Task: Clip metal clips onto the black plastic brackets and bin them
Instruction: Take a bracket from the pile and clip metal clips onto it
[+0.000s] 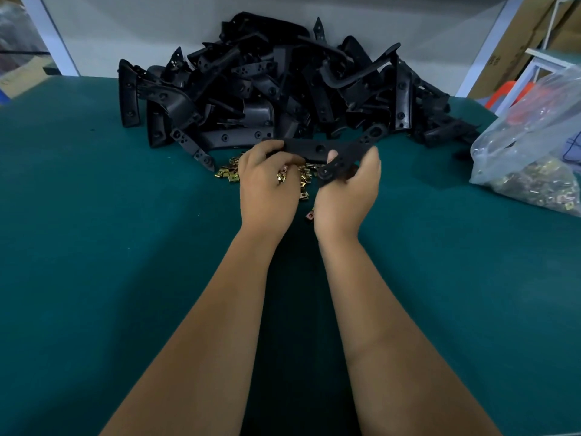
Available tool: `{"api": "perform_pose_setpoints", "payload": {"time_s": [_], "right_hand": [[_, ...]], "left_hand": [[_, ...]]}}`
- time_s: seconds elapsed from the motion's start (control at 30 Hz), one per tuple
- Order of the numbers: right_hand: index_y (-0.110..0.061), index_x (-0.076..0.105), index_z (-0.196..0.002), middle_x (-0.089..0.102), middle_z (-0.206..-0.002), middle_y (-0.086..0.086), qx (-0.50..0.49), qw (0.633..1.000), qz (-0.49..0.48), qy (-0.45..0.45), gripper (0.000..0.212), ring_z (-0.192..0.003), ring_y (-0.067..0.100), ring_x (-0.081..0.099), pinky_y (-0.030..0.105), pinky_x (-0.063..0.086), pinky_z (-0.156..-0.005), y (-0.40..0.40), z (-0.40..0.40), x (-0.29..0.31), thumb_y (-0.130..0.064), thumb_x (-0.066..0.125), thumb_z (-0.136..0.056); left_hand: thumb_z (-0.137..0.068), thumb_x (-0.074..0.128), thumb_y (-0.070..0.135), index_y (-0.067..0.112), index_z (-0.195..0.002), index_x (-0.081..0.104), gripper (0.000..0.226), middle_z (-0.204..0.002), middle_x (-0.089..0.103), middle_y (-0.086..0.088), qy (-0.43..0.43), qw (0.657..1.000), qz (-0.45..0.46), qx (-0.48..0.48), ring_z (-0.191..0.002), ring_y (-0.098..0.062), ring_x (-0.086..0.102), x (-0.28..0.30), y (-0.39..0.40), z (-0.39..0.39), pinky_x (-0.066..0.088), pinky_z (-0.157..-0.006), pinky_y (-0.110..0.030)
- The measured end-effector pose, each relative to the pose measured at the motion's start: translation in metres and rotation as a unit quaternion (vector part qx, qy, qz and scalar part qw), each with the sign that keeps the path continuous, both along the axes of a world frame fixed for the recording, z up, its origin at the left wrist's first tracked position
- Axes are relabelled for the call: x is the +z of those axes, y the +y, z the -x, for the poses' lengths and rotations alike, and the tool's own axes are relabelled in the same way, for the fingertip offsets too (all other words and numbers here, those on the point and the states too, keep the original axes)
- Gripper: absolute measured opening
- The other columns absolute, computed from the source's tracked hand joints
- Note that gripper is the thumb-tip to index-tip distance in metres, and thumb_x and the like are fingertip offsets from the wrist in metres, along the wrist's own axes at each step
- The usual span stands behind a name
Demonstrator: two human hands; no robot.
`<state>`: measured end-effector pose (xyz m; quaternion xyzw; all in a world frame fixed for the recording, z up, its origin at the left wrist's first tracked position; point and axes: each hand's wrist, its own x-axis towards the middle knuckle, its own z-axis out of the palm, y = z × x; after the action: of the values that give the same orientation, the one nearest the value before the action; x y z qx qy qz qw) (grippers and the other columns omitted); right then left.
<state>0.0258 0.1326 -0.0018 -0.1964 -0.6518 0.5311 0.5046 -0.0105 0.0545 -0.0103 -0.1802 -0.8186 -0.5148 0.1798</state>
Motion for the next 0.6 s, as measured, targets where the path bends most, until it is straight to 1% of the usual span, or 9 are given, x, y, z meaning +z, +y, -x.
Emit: {"api": "perform_pose_setpoints", "payload": {"time_s": [0.07,0.1,0.17,0.27,0.33,0.4,0.47,0.53,0.6], "right_hand": [[-0.007,0.051,-0.088,0.052,-0.098,0.004,-0.003,0.999,-0.047,0.004,0.012,-0.08,-0.016,0.049,0.002,0.037,-0.071,-0.001,-0.001,-0.003,0.001,0.059,-0.09],[-0.002,0.055,-0.093,0.052,-0.099,0.002,0.007,0.998,-0.063,0.002,0.006,-0.082,-0.013,0.05,0.003,0.037,-0.072,-0.002,-0.001,-0.003,0.0,0.058,-0.089],[0.0,0.06,-0.106,0.055,-0.105,0.0,0.031,0.996,-0.079,-0.003,0.021,-0.087,-0.004,0.054,0.006,0.041,-0.075,-0.003,-0.001,-0.003,-0.009,0.058,-0.087],[-0.009,0.06,-0.118,0.06,-0.112,0.0,0.071,0.992,-0.107,-0.012,0.031,-0.097,0.003,0.058,0.013,0.047,-0.081,-0.003,-0.003,-0.001,-0.01,0.059,-0.087],[-0.011,0.059,-0.122,0.061,-0.12,0.004,0.103,0.986,-0.123,-0.037,0.034,-0.109,0.013,0.06,0.028,0.052,-0.09,-0.002,-0.002,-0.003,-0.003,0.058,-0.088],[-0.013,0.058,-0.123,0.059,-0.13,0.008,0.126,0.98,-0.138,-0.066,0.037,-0.118,0.02,0.058,0.038,0.052,-0.093,-0.002,-0.001,-0.002,0.001,0.057,-0.088],[-0.018,0.056,-0.124,0.055,-0.137,0.006,0.145,0.975,-0.148,-0.081,0.04,-0.123,0.019,0.056,0.038,0.052,-0.094,-0.003,-0.001,-0.001,-0.001,0.058,-0.088],[-0.022,0.055,-0.125,0.054,-0.139,0.004,0.163,0.972,-0.148,-0.079,0.041,-0.123,0.016,0.055,0.038,0.053,-0.093,-0.004,-0.002,0.0,-0.006,0.058,-0.088],[-0.024,0.058,-0.124,0.06,-0.13,0.0,0.184,0.971,-0.127,-0.079,0.042,-0.115,0.013,0.059,0.034,0.053,-0.09,-0.004,-0.003,0.001,-0.003,0.055,-0.087]], "left_hand": [[-0.097,0.055,0.011,0.014,-0.099,0.076,0.022,-0.119,0.059,0.003,-0.059,0.992,-0.083,-0.07,-0.12,-0.015,0.045,0.006,0.001,-0.003,0.031,-0.101,-0.017],[-0.099,0.053,0.014,0.014,-0.096,0.075,0.023,-0.112,0.062,0.002,-0.101,0.978,-0.14,-0.12,-0.114,-0.012,0.052,0.009,0.001,-0.006,0.038,-0.099,-0.02],[-0.102,0.05,0.02,0.014,-0.089,0.072,0.026,-0.095,0.067,0.003,-0.162,0.944,-0.22,-0.186,-0.094,-0.006,0.062,0.013,0.001,-0.011,0.047,-0.086,-0.018],[-0.102,0.052,0.022,0.011,-0.088,0.064,0.022,-0.08,0.062,0.003,-0.16,0.939,-0.234,-0.195,-0.077,-0.009,0.058,0.013,0.0,-0.011,0.047,-0.073,-0.024],[-0.101,0.055,0.02,0.016,-0.095,0.067,0.014,-0.085,0.067,0.007,-0.168,0.929,-0.263,-0.198,-0.082,-0.006,0.063,0.013,-0.003,-0.008,0.049,-0.074,-0.022],[-0.099,0.057,0.019,0.023,-0.103,0.07,0.014,-0.096,0.073,0.011,-0.173,0.912,-0.296,-0.224,-0.096,-0.007,0.068,0.013,-0.006,-0.005,0.052,-0.083,-0.022],[-0.097,0.058,0.02,0.028,-0.108,0.07,0.018,-0.108,0.073,0.011,-0.171,0.9,-0.317,-0.244,-0.11,-0.009,0.066,0.013,-0.009,-0.005,0.052,-0.094,-0.026],[-0.095,0.059,0.022,0.03,-0.108,0.071,0.02,-0.111,0.073,0.012,-0.175,0.896,-0.33,-0.241,-0.112,-0.008,0.065,0.014,-0.009,-0.006,0.052,-0.095,-0.025],[-0.095,0.059,0.019,0.029,-0.107,0.072,0.02,-0.112,0.074,0.008,-0.181,0.893,-0.346,-0.225,-0.113,-0.011,0.065,0.014,-0.01,-0.005,0.052,-0.097,-0.029]]}}
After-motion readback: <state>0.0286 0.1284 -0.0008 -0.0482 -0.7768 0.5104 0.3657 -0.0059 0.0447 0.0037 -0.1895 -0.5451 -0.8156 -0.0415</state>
